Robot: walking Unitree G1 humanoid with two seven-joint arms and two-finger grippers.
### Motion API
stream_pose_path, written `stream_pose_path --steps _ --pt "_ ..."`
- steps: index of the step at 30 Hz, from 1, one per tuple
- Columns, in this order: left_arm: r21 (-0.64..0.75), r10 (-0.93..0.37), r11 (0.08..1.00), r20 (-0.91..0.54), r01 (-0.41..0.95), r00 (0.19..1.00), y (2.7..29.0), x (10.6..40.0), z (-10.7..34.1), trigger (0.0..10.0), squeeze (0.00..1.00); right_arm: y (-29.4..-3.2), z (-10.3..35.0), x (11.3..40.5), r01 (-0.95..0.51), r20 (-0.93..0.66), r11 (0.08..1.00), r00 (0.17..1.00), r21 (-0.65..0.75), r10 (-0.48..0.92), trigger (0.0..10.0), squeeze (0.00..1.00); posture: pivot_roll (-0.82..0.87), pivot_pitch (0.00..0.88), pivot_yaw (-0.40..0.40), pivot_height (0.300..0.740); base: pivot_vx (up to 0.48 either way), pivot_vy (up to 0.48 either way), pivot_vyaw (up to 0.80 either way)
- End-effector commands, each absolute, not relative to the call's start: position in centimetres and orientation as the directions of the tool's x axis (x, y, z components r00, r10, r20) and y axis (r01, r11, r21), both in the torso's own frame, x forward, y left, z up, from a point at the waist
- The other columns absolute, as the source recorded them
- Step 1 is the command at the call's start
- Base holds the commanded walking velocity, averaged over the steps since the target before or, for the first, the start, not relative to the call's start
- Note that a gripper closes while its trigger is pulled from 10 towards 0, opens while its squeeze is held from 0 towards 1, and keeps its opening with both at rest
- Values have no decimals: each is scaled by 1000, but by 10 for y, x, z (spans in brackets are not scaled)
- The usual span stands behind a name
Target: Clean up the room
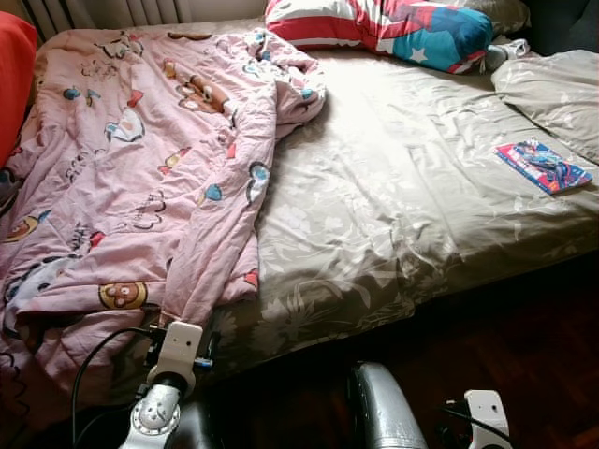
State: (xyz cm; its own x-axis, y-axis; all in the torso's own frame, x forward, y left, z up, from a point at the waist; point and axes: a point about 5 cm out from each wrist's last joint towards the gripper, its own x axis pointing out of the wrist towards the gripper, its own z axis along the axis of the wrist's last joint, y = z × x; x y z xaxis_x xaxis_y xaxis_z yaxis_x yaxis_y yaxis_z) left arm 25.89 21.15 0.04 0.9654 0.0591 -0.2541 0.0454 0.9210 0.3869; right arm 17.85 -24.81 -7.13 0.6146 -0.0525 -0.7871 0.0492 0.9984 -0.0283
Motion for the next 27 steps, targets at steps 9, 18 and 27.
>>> stream_pose_path --steps 9,18,27 --pt "467 153 884 -249 -20 956 222 261 1 10000 0 -249 -72 176 57 -790 998 610 -30 -59 10000 0 -28 116 -62 545 0 0 0" --pt "462 138 887 -252 -7 958 218 261 -1 0 0 -248 -72 177 57 -790 998 611 -29 -58 10000 0 -29 110 -58 545 0 0 0" --pt "449 103 893 -260 26 960 214 262 -1 0 0 -247 -72 177 59 -790 998 611 -29 -59 10000 0 -29 104 -53 545 0 0 0"
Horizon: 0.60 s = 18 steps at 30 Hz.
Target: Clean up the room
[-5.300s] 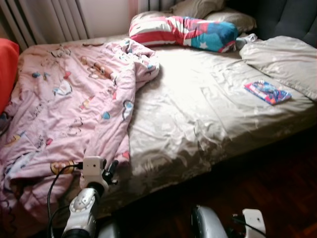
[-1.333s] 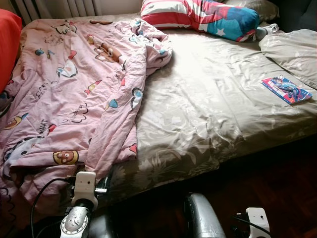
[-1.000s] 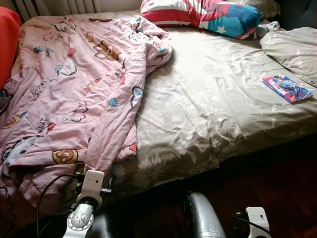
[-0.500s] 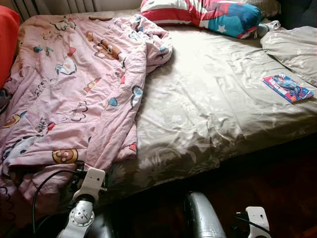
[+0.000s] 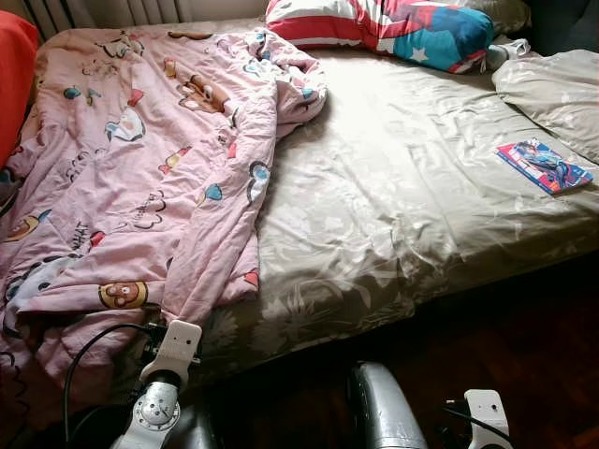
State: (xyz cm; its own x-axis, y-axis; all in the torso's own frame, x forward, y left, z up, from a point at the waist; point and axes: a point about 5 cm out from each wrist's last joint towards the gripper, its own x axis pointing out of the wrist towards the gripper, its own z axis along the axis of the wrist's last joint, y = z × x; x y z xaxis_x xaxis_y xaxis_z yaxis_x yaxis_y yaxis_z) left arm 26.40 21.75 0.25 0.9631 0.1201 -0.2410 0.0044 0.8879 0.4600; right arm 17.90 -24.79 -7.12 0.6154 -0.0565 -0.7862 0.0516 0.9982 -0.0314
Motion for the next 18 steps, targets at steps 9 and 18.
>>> stream_pose_path --steps 9,18 --pt "437 79 898 -264 47 961 210 261 -3 0 0 -246 -73 176 57 -792 998 609 -26 -55 10000 0 -30 80 -44 545 0 0 0" --pt "438 55 896 -271 72 961 210 258 -5 0 0 -245 -74 175 61 -793 998 607 -24 -57 10000 0 -29 59 -33 545 0 0 0"
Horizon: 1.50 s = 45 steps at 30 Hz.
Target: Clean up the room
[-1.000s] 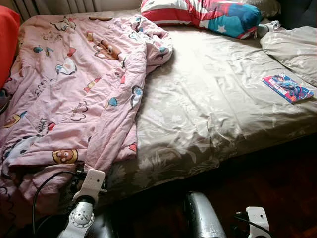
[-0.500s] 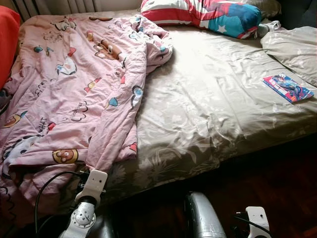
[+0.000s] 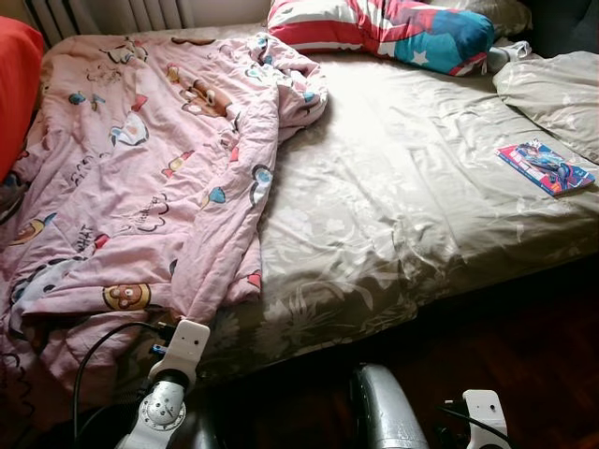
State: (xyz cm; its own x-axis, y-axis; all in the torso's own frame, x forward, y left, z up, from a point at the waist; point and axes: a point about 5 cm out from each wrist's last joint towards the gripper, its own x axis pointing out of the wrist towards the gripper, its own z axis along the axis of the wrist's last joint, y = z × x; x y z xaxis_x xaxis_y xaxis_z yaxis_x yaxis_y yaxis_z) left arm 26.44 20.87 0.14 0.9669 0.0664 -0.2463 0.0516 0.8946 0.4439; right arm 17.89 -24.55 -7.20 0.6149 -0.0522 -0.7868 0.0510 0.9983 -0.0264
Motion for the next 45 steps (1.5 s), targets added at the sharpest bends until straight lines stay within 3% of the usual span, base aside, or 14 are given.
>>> stream_pose_path --steps 1,6,15,20,21,22,23,45 --pt "438 55 896 -271 72 961 210 258 -5 0 0 -245 -74 175 61 -793 998 607 -24 -57 10000 0 -29 59 -33 545 0 0 0" --pt "424 55 904 -254 60 966 211 256 -3 0 0 -244 -74 175 60 -793 998 607 -22 -54 10000 0 -18 66 -34 545 0 0 0" --pt "275 84 961 -237 -16 968 213 254 -1 0 0 -244 -75 174 67 -793 998 606 -16 -54 10000 0 -12 83 -31 545 0 0 0" --pt "155 63 987 -148 -40 987 212 259 12 0 0 -243 -75 174 60 -795 998 604 -15 -48 10000 0 -6 92 -28 545 0 0 0" --pt "138 50 990 -112 -35 992 210 261 17 8118 0 -243 -75 174 55 -796 998 604 -15 -45 10000 0 -7 100 -27 545 0 0 0" --pt "136 44 990 -103 -29 994 209 261 19 8118 0 -243 -75 174 54 -796 998 604 -14 -44 10000 0 -7 100 -27 545 0 0 0" --pt "120 38 992 -90 -27 995 208 262 21 10000 0 -242 -75 175 58 -792 998 609 -1 -36 10000 0 -7 102 -27 545 0 0 0" --pt "56 10 998 -52 -7 999 204 268 32 10000 0 -241 -75 174 78 -791 997 611 16 -35 10000 0 -9 96 -20 670 0 0 0"
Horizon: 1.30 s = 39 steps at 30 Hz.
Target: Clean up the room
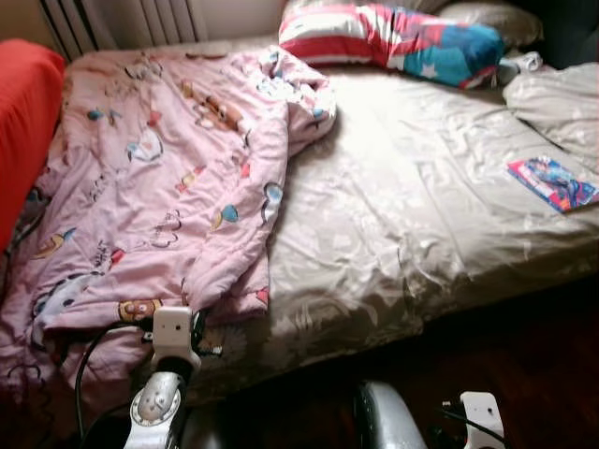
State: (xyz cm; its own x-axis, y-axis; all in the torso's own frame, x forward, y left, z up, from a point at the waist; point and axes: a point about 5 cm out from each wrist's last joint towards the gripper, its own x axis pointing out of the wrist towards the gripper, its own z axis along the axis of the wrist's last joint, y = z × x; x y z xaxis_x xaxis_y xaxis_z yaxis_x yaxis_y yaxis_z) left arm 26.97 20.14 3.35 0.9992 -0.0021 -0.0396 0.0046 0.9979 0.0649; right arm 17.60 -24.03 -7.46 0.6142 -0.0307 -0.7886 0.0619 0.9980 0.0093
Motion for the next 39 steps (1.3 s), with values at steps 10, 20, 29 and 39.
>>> stream_pose_path --steps 10,20,29,39 --pt "47 21 999 -53 -18 998 210 272 35 10000 0 -238 -75 177 86 -786 996 618 25 -34 10000 0 8 86 -12 730 0 0 0" --pt "37 21 999 -44 -20 999 207 273 35 10000 0 -238 -75 177 79 -789 997 614 22 -31 10000 0 32 72 -24 740 0 0 0" --pt "34 17 999 -43 -16 999 204 273 36 10000 0 -239 -75 177 75 -793 997 608 14 -34 10000 0 31 70 -34 740 0 0 0" --pt "30 5 1000 -65 -3 998 204 270 31 10000 0 -240 -75 177 75 -793 997 609 17 -32 10000 0 7 52 -24 740 0 0 0"
